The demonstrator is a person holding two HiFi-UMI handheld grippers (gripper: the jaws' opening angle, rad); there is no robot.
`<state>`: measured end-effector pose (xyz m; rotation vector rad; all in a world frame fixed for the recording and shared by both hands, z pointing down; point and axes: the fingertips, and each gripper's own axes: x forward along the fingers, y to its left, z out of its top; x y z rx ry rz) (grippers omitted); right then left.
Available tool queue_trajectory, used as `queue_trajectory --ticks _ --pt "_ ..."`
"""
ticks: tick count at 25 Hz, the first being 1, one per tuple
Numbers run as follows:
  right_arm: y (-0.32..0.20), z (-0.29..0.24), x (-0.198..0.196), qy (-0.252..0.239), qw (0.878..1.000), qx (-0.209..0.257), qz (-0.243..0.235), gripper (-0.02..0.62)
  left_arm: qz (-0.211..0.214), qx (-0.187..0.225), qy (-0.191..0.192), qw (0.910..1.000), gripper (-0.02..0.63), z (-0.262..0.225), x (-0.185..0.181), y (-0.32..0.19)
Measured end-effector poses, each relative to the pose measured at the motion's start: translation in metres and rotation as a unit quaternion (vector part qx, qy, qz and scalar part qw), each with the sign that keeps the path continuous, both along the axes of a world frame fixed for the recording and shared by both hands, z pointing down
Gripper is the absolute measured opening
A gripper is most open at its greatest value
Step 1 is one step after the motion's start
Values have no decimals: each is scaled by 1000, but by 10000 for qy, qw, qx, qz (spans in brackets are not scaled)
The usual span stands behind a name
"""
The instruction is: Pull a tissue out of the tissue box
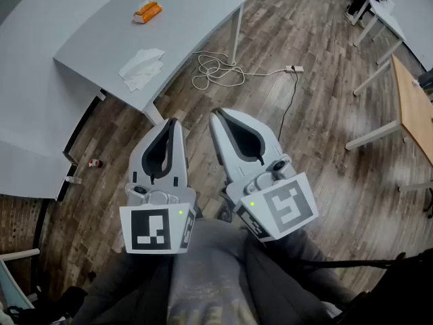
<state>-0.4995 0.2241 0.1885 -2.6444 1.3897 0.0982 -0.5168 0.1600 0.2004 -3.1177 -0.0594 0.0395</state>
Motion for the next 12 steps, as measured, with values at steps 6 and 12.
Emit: queue_trajectory --ticks 6,12 --pt "13 1 2 -23 10000 22 -38 0 -51 -2 -36 10000 0 1 1 12" --pt "29 11 15 -119 9998 85 -143 2 -108 -42 -83 9999 0 13 14 27"
